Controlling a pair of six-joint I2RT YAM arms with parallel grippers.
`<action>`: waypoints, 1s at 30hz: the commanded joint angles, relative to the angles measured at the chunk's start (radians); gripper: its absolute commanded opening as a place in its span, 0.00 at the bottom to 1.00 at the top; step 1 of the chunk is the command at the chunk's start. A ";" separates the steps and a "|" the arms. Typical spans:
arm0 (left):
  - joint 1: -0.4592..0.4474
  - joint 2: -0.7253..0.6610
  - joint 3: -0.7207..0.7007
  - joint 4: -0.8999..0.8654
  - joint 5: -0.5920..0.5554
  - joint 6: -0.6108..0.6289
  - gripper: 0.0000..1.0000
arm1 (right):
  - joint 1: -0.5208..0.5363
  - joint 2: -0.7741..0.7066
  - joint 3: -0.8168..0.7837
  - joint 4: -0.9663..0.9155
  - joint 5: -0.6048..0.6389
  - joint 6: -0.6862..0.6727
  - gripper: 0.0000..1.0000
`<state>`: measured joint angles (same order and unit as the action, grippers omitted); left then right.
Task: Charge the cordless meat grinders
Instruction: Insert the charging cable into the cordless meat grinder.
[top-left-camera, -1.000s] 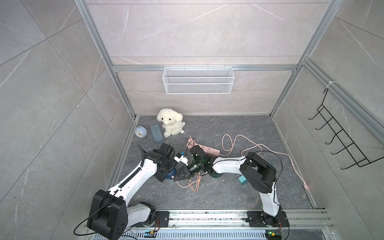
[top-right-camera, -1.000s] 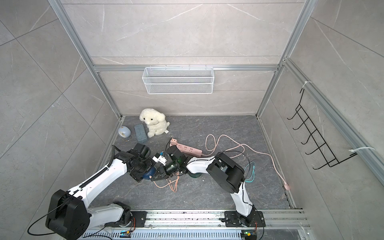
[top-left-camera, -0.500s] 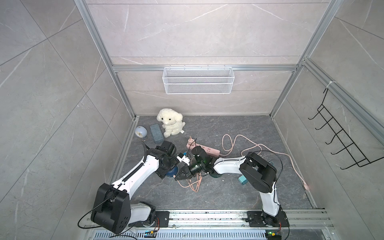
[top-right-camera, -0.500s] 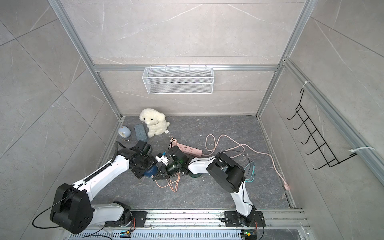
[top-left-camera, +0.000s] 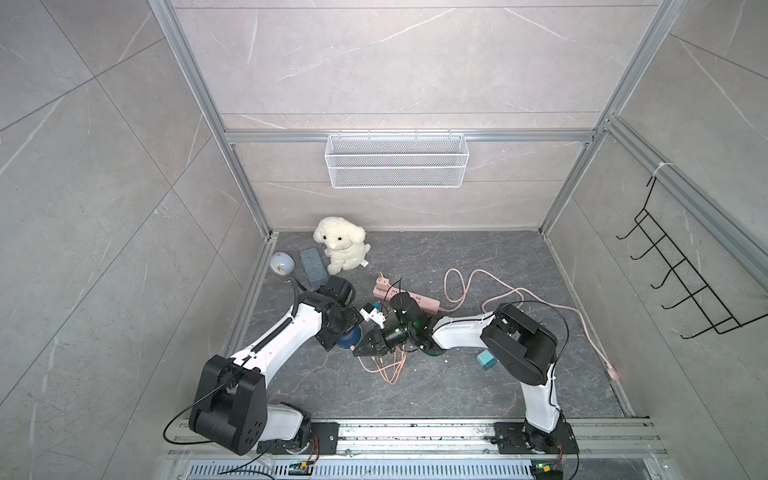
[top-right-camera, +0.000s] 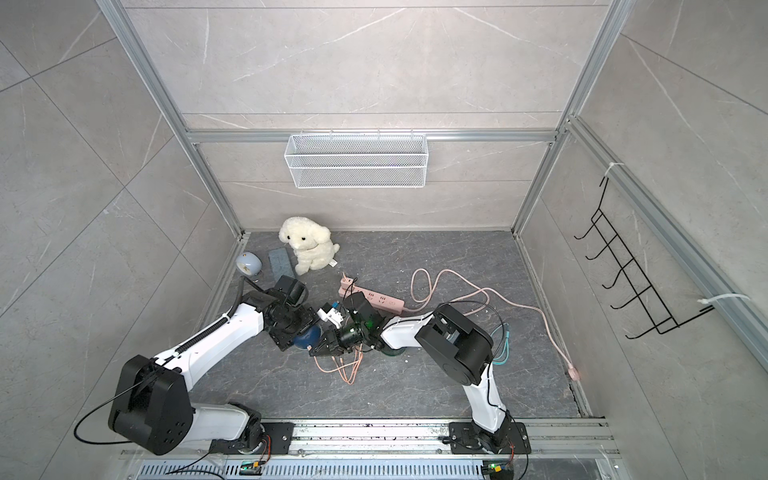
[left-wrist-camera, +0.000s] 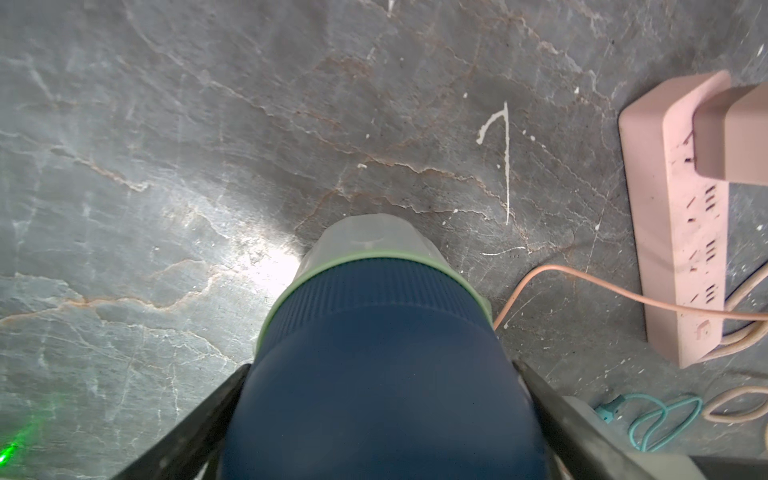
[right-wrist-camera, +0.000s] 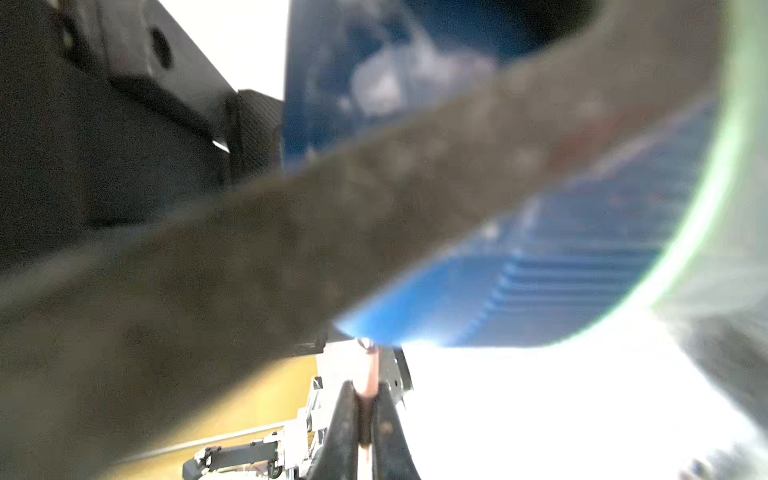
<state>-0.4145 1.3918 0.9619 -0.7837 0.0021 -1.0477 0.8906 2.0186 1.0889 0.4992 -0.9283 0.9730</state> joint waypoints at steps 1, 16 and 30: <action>-0.003 0.047 0.021 -0.097 0.009 0.103 0.48 | -0.015 -0.052 -0.032 0.034 0.036 0.019 0.00; -0.015 0.123 0.090 -0.058 -0.017 0.139 0.46 | -0.026 -0.069 -0.075 0.183 0.077 0.136 0.00; -0.025 0.156 0.114 -0.027 -0.018 0.133 0.44 | -0.014 -0.061 -0.060 0.171 0.108 0.155 0.00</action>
<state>-0.4339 1.5135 1.0752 -0.8417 -0.0254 -0.9123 0.8692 1.9808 1.0237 0.6559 -0.8402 1.1160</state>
